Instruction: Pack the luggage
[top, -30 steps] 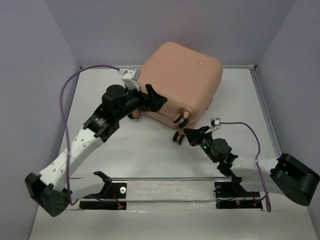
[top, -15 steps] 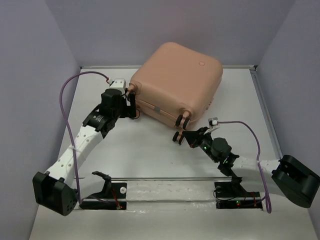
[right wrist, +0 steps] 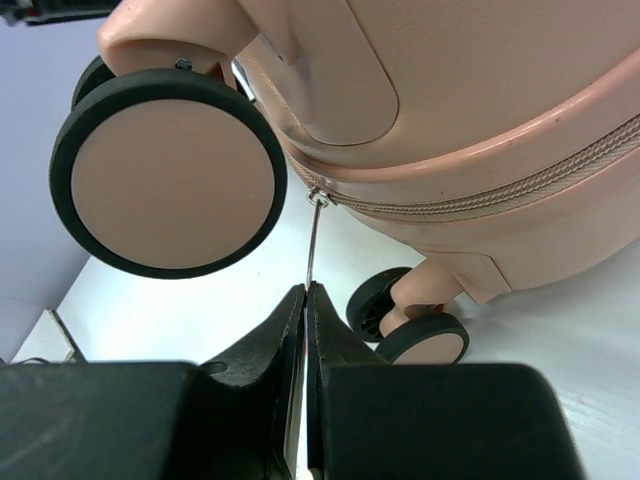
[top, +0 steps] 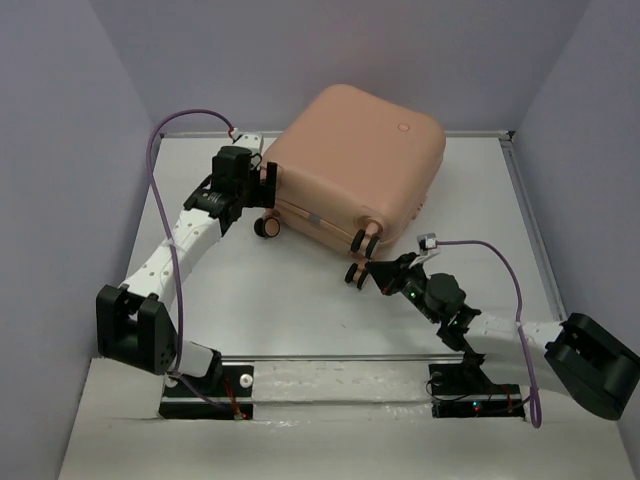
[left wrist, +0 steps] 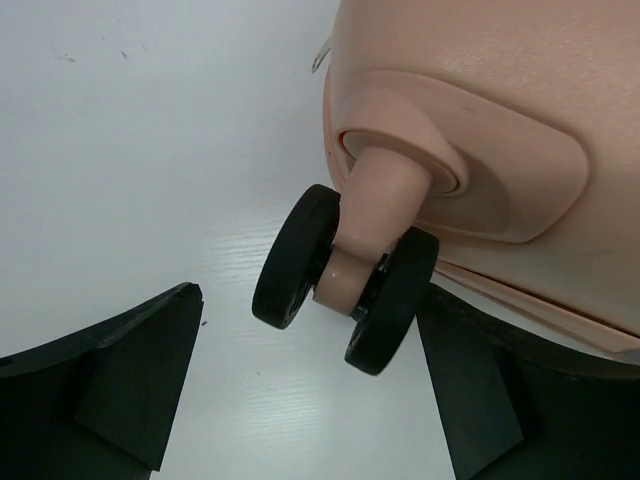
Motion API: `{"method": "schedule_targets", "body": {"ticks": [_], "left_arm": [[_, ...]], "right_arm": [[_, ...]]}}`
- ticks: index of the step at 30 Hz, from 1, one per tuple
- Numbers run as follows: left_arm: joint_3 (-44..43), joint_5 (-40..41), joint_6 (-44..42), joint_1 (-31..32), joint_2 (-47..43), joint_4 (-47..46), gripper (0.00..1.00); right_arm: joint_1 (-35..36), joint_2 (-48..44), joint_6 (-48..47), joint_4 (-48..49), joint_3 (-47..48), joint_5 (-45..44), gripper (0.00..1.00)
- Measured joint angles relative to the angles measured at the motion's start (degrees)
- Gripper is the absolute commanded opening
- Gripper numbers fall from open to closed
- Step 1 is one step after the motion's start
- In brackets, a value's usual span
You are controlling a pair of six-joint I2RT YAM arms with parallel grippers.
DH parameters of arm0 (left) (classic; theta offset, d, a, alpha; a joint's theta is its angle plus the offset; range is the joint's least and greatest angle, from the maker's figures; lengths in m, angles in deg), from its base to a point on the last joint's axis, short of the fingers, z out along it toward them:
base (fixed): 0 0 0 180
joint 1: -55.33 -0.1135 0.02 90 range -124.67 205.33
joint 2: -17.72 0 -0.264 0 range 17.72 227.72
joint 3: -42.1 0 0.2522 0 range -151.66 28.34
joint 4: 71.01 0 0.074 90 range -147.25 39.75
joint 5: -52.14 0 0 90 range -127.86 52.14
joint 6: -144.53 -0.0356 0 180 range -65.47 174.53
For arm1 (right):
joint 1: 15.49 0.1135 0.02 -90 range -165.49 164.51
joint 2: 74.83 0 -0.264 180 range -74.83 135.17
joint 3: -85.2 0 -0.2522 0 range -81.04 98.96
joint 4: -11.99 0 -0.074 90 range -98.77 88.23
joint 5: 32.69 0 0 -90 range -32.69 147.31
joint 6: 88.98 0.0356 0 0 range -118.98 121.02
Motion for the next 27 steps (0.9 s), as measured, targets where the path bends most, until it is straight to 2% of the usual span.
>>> {"method": "schedule_targets", "body": {"ticks": [5, 8, 9, 11, 14, 15, 17, 19, 27], "left_arm": [[-1.09, -0.98, -0.96, -0.96, 4.39, 0.07, 0.97], [-2.23, -2.29, -1.27, -1.29, 5.35, -0.07, 0.88], [-2.62, -2.75, -1.33, -1.42, 5.51, -0.11, 0.81], [-3.08, -3.82, -1.40, -1.57, 5.66, -0.55, 0.78], [-3.26, -5.27, -1.62, -1.60, 5.99, -0.87, 0.54], [-3.34, -6.01, -1.62, -1.62, 6.16, -0.87, 0.30], [-4.09, -8.17, -3.28, -1.66, 6.19, -0.55, 0.08], [-4.70, -11.85, -6.23, -1.84, 5.95, 0.35, 0.06], [-1.31, -19.10, -0.20, -2.34, 4.55, -3.98, 0.06]], "right_arm": [[-0.17, -0.68, -0.24, -0.35, -0.02, 0.46, 0.07], [-0.22, -0.66, -0.37, -0.46, -0.02, 0.68, 0.07], [-0.22, -0.63, -0.37, -0.46, -0.02, 0.68, 0.07], [-0.22, -0.61, -0.37, -0.46, -0.02, 0.68, 0.07], [-0.22, -0.61, -0.39, -0.48, -0.02, 0.70, 0.07], [-0.22, -0.61, -0.39, -0.48, -0.02, 0.70, 0.07], [-0.26, -0.61, -0.39, -0.48, -0.02, 0.70, 0.07], [-0.66, -0.61, -0.42, -0.57, -0.02, 0.70, 0.07], [-4.76, -0.94, -0.28, -1.95, 0.11, 3.50, 0.07]]}}
